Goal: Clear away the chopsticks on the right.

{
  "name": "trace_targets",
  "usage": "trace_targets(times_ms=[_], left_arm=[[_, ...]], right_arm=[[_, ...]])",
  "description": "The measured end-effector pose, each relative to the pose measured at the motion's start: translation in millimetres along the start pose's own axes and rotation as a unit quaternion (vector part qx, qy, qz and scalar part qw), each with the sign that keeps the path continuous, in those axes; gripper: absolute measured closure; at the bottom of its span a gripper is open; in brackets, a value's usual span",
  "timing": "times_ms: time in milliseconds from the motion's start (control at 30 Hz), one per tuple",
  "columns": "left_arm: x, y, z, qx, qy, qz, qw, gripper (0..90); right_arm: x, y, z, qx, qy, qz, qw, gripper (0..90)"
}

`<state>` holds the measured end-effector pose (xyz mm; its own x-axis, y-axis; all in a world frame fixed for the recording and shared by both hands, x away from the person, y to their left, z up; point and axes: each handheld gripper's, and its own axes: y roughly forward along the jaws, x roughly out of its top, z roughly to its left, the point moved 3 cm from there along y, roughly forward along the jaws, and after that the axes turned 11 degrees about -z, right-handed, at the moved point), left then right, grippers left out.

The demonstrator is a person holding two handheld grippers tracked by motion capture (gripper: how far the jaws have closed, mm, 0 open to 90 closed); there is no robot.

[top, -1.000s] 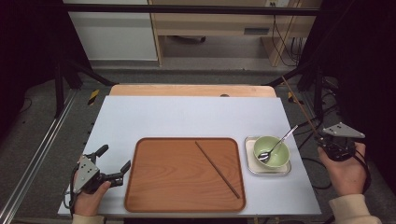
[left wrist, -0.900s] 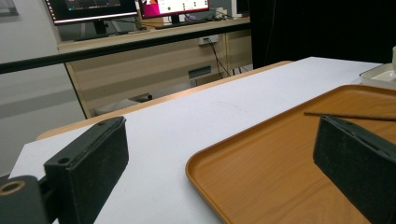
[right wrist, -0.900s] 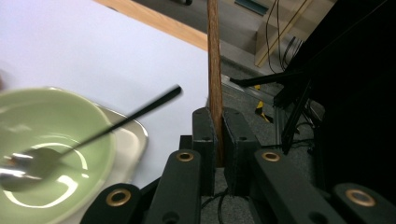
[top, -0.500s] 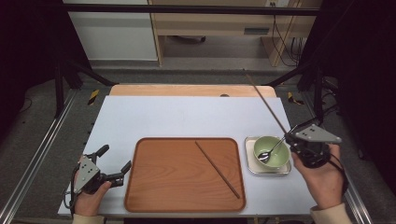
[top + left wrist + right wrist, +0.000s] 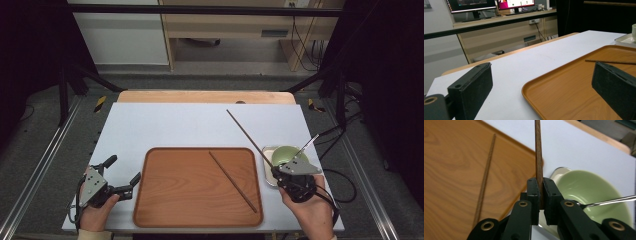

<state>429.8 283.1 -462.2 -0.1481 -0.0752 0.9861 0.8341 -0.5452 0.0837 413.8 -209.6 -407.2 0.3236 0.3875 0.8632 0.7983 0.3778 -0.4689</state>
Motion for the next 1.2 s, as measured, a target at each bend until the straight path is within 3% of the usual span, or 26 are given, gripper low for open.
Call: trace_targets(times_ms=[433,833,1200], left_arm=[[0.4,-0.5,0.8,0.000,0.000,-0.002,1.0000,2.9],[0.5,-0.6,0.9,0.000,0.000,-0.002,1.0000,2.9],[0.6,-0.8,0.7,0.000,-0.002,-0.002,1.0000,2.9]], right_arm=[[-11.8,19.3,38.8,0.055,-0.007,0.028,0.9981,84.8],[-24.6,31.3,58.7,0.092,0.001,0.049,0.9945,84.7],[-34.0,37.1,72.9,0.110,0.014,0.064,0.9918,84.7]])
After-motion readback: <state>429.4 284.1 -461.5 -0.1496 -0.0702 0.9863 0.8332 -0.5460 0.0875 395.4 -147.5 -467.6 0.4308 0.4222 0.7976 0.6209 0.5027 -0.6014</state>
